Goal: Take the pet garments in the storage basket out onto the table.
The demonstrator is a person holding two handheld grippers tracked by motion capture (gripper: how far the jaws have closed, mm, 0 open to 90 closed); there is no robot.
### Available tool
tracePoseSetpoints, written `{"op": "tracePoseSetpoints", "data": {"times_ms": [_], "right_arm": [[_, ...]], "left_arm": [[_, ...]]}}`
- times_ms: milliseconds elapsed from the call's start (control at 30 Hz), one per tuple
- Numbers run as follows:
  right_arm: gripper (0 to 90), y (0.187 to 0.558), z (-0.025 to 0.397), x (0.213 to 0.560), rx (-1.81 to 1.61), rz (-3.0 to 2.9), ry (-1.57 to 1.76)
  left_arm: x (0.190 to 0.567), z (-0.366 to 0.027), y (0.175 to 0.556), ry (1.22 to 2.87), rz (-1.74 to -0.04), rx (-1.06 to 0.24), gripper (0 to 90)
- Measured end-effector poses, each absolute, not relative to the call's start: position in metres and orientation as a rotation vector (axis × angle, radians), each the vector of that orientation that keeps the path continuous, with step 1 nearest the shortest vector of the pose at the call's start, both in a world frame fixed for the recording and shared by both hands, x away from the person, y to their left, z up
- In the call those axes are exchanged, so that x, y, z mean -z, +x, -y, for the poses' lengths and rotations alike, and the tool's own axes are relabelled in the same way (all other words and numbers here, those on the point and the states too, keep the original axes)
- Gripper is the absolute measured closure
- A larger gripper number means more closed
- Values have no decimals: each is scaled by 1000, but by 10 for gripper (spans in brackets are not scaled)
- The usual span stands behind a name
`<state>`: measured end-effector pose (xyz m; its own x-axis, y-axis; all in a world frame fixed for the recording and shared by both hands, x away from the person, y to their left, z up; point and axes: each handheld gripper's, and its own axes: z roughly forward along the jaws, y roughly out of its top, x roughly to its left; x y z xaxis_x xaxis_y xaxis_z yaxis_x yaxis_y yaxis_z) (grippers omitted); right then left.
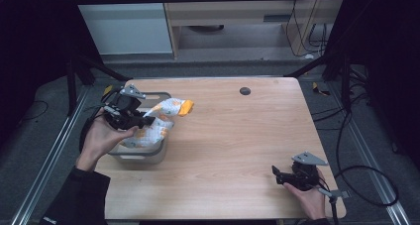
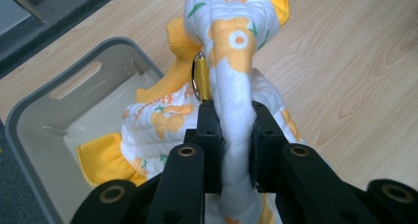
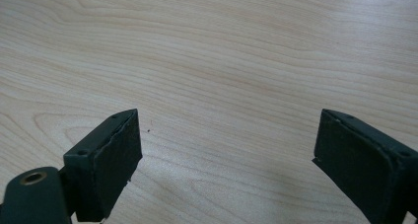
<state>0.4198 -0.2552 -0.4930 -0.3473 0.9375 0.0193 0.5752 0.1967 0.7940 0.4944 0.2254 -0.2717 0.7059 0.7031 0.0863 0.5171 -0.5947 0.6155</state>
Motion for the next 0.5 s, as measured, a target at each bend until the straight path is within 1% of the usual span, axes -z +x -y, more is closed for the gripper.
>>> {"op": "tracePoseSetpoints", "data": {"times_ms": [500], "right_arm": [[107,420,256,493,-1006,-1998,1406]], "left_arm": [[272,-196,490,2376,-842,-419,780]]}}
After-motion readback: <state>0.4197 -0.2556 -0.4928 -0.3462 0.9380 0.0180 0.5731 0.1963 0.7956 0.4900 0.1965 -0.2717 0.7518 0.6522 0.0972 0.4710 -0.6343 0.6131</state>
